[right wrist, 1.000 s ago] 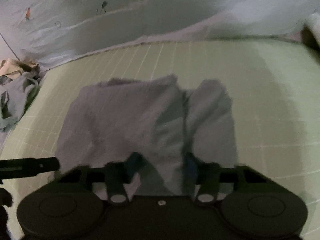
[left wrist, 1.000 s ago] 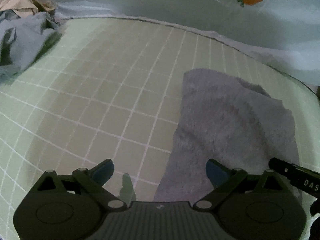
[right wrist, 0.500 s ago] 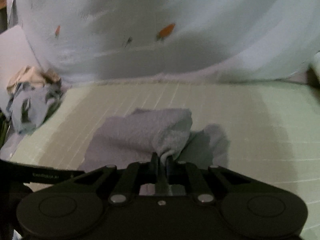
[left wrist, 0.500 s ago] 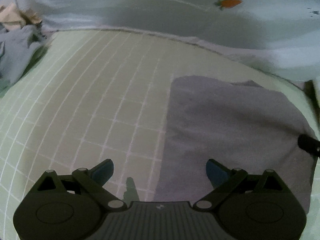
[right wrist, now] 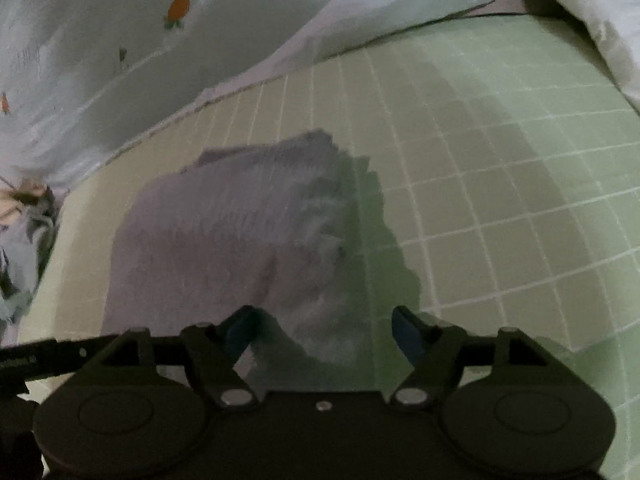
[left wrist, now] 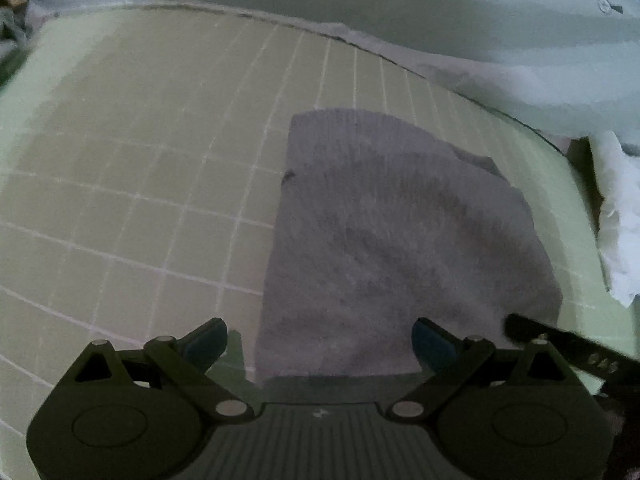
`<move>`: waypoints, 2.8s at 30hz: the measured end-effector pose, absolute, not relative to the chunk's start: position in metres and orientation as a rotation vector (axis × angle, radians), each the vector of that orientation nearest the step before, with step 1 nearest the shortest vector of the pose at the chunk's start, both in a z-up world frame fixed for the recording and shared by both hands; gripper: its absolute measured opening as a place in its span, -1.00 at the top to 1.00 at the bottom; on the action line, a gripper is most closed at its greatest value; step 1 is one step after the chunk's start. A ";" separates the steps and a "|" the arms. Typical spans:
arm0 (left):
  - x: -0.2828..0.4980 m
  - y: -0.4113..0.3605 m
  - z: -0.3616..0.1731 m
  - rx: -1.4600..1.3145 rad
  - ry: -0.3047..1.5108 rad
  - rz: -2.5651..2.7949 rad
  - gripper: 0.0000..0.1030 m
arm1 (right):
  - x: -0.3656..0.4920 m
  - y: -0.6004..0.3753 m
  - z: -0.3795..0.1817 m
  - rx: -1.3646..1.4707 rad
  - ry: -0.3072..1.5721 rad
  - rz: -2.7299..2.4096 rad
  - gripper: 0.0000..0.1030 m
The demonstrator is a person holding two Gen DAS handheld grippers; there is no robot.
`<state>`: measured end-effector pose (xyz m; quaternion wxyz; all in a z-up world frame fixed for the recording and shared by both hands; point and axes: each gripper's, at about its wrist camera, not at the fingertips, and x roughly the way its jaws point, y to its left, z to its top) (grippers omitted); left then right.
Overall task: Fold clothes
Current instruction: 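Grasp the folded grey bundle with both tools and lift it, then carry the grey bundle onto the white towel stack and open both tools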
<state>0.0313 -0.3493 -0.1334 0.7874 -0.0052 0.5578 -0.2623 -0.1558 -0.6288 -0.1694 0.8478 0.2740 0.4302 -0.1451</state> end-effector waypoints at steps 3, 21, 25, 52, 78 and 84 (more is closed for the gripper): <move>0.034 -0.352 -0.138 -0.035 1.215 -0.588 -0.91 | -0.151 -0.623 -0.171 0.561 0.918 -0.289 -0.53; 0.002 -0.386 -0.091 -0.005 1.070 -0.938 0.55 | -0.153 -0.593 -0.151 0.645 0.883 -0.307 0.51; -0.024 -0.419 -0.071 0.083 1.006 -1.057 0.56 | -0.183 -0.592 -0.129 0.622 0.820 -0.365 0.55; -0.206 -0.813 0.071 0.019 0.555 -1.269 0.56 | -0.381 -0.934 0.039 0.235 0.432 -0.608 0.58; -0.099 -0.922 -0.075 0.239 0.915 -0.914 -0.37 | -0.267 -1.116 -0.073 0.398 0.688 -0.800 -0.35; -0.125 -0.876 -0.060 0.190 0.867 -0.950 -0.61 | -0.306 -1.076 -0.058 0.334 0.645 -0.831 -0.80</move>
